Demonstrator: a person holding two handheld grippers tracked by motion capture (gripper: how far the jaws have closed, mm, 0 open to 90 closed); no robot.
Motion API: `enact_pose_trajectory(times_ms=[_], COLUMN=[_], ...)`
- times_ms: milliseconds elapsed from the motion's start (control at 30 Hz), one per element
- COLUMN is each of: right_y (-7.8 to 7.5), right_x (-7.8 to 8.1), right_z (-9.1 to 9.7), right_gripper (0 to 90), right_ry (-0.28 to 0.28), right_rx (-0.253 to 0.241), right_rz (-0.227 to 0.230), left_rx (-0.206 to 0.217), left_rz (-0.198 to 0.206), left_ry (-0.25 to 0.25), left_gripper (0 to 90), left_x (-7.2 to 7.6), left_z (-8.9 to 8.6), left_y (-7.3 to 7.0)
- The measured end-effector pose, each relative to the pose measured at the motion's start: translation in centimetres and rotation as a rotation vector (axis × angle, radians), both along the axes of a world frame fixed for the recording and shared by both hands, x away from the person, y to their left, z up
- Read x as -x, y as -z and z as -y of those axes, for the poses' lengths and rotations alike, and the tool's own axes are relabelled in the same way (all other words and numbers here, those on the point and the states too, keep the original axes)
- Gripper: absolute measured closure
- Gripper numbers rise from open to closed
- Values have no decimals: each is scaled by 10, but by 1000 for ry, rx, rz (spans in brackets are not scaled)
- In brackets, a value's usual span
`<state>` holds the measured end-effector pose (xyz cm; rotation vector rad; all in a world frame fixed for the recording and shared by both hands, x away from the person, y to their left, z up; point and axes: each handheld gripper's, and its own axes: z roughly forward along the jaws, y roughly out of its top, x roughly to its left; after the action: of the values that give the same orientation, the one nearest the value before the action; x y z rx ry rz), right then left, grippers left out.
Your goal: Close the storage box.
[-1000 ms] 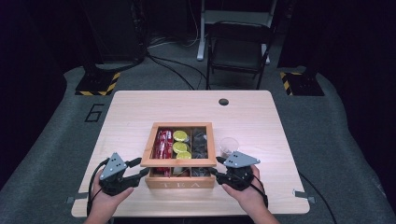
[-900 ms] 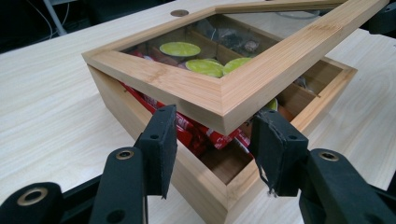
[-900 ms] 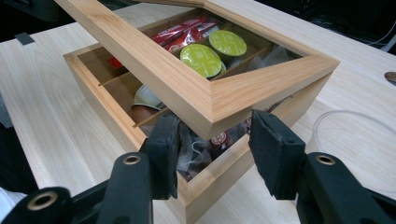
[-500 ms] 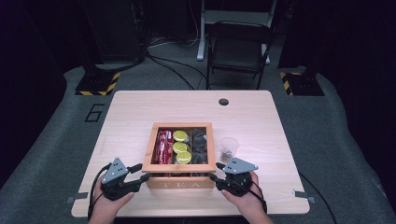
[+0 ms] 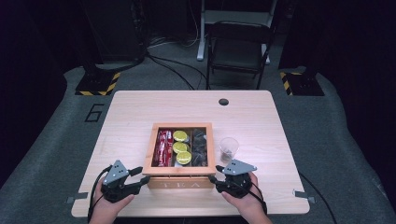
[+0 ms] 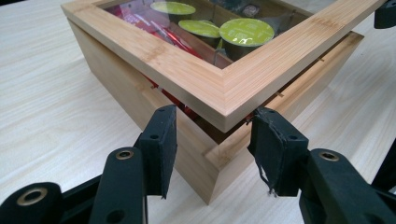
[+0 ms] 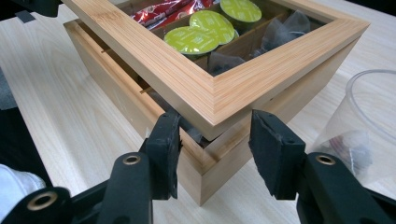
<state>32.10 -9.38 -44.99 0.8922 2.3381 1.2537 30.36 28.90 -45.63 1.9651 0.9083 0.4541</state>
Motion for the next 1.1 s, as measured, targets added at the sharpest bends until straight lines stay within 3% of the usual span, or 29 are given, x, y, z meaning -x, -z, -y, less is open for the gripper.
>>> enact_pose_trajectory(times_ms=[367, 500, 600, 833, 1100], right_y=[3, 0, 0, 0, -6], right_x=[-1, 0, -1, -1, -6], right_z=[1, 3, 1, -1, 4], right_gripper=[528, 533, 519, 487, 477], right_ry=[-25, -32, -34, -31, -19], right_rx=[10, -45, -36, -32, -36], right_rz=[-23, -31, -25, -19, -8], left_rx=[-1, 29, 33, 32, 18], left_rz=[-35, -23, -27, -47, -34], left_ry=[3, 0, -10, -13, -31], left_gripper=[504, 428, 379, 384, 396], left_x=[0, 0, 0, -2, -5], left_z=[-1, -3, -4, -9, -13], left_y=[4, 1, 2, 4, 0])
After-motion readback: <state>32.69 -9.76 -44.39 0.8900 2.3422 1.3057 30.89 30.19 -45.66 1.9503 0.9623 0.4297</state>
